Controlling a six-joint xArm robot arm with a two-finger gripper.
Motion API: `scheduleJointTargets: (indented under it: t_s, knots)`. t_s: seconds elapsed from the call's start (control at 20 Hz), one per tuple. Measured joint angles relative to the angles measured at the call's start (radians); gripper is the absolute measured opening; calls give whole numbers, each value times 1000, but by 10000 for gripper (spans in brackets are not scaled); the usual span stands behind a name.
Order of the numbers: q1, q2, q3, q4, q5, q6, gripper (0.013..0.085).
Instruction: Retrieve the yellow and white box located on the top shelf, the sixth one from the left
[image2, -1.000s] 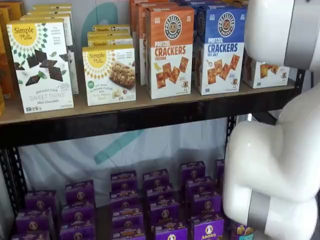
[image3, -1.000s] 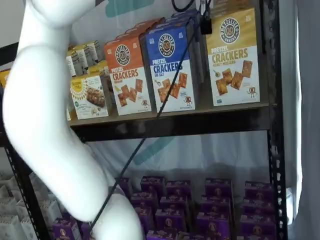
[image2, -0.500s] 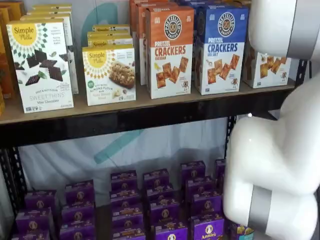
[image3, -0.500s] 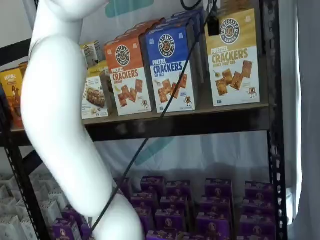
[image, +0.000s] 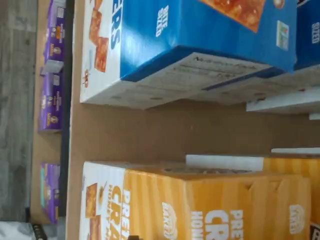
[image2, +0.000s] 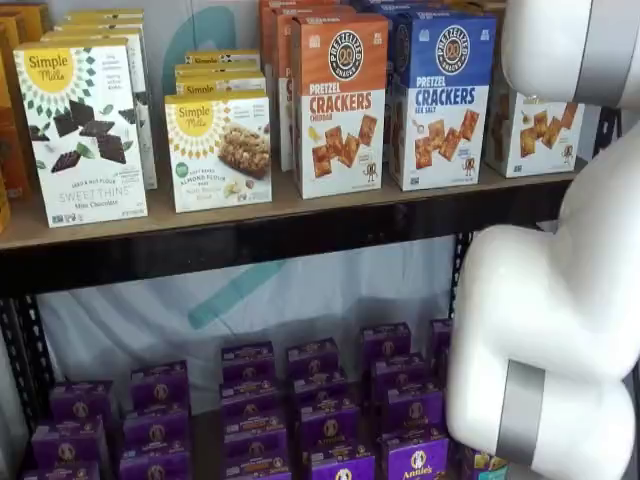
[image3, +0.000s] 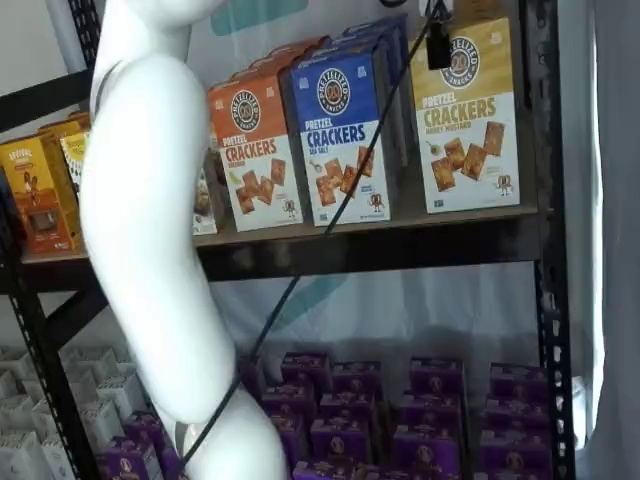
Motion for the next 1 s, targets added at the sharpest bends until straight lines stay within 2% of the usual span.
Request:
scheduleJointTargets:
  t_s: [0.4,0.75,1.0]
  knots:
    - [26,50,-75,-56,76,29,850]
    - [41,110,-183,-91,199,59,850]
    - [61,126,-217,-142,237,65,850]
